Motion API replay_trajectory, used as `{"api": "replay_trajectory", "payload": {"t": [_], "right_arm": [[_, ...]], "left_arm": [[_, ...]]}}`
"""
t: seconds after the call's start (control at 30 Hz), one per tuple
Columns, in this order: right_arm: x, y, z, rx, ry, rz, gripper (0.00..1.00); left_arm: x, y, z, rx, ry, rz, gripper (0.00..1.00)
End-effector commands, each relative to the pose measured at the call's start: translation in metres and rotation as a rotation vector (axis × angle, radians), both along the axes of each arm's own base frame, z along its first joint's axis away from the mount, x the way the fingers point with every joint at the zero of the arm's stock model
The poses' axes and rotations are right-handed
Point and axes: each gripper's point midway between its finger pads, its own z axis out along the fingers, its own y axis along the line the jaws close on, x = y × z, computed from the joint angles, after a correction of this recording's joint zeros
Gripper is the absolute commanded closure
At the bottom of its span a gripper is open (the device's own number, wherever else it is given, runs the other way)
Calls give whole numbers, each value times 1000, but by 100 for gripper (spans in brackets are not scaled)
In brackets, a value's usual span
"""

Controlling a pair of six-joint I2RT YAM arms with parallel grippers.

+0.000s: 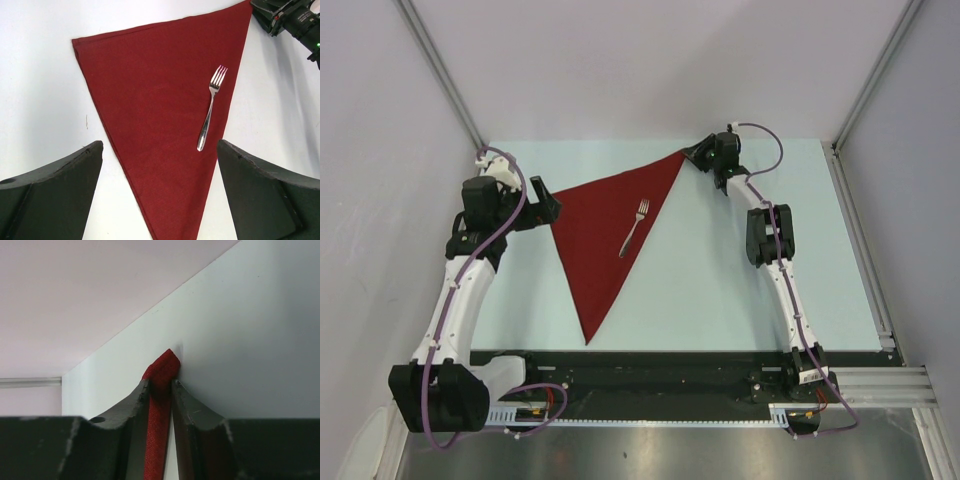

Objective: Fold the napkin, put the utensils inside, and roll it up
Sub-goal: Fold the napkin

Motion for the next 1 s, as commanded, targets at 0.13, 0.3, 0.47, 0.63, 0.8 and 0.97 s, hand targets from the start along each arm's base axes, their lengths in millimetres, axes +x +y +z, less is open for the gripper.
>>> {"api": "replay_trajectory", "payload": {"t": [0.13, 0.3, 0.47, 0.63, 0.8, 0.97], "right_arm": [[-1, -11, -34, -5, 58, -41, 75], [1, -14, -36, 18, 57, -54, 82], [1, -10, -31, 38, 15, -26, 93], [0, -8, -4, 81, -90, -13, 100], [-6, -2, 31, 145, -212, 31, 100], [-16, 12, 91, 224, -377, 137, 100]], "left_arm": [[4, 0, 11, 15, -32, -13, 0], [5, 0, 10, 17, -26, -13, 0], [5, 2, 8, 20, -20, -8, 0], [5, 2, 6, 23, -14, -5, 0], [6, 3, 6, 22, -14, -2, 1], [5, 2, 7, 23, -17, -5, 0]]}}
